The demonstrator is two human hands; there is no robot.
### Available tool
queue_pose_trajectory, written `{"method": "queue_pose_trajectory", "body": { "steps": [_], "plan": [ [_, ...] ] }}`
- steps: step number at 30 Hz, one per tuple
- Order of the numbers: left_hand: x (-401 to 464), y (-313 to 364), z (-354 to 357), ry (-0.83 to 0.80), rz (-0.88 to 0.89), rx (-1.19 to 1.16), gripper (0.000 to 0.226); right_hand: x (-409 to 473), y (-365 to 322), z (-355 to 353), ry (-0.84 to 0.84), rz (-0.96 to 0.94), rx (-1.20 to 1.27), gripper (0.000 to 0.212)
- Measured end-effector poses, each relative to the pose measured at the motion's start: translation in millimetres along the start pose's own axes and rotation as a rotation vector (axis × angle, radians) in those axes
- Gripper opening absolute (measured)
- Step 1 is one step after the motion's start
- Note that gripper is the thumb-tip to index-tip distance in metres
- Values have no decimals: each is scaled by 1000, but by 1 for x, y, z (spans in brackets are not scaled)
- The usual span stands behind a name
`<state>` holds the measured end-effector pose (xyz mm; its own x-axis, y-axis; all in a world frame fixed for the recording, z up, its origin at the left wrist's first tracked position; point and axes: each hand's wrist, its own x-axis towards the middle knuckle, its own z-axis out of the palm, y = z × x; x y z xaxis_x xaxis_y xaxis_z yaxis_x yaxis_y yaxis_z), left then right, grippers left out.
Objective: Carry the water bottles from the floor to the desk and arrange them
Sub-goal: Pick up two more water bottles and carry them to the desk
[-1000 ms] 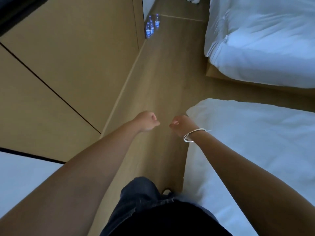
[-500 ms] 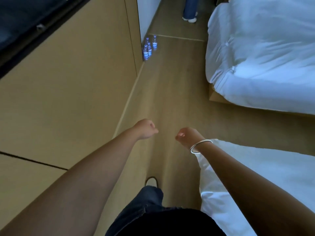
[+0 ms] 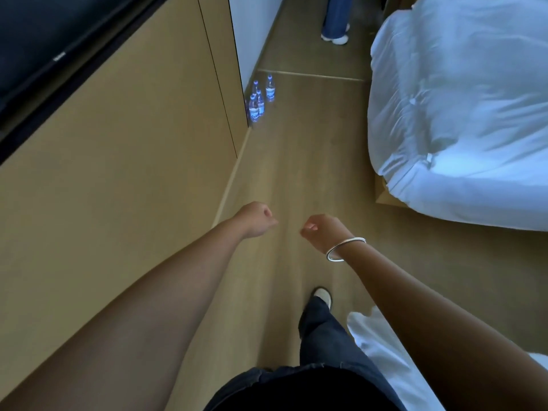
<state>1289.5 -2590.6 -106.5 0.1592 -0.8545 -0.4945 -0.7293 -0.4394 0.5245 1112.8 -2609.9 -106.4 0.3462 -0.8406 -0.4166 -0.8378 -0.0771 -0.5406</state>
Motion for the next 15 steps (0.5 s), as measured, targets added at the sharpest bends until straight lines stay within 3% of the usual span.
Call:
{"method": "queue_pose_trajectory", "body": {
  "steps": [8, 15],
  "plan": [
    [133, 80, -37, 36, -23, -44, 8, 142, 18, -99, -9, -18, -4, 11],
    [224, 105, -72, 57, -73, -76, 6, 244, 11, -148, -58, -42, -43, 10]
  ]
}}
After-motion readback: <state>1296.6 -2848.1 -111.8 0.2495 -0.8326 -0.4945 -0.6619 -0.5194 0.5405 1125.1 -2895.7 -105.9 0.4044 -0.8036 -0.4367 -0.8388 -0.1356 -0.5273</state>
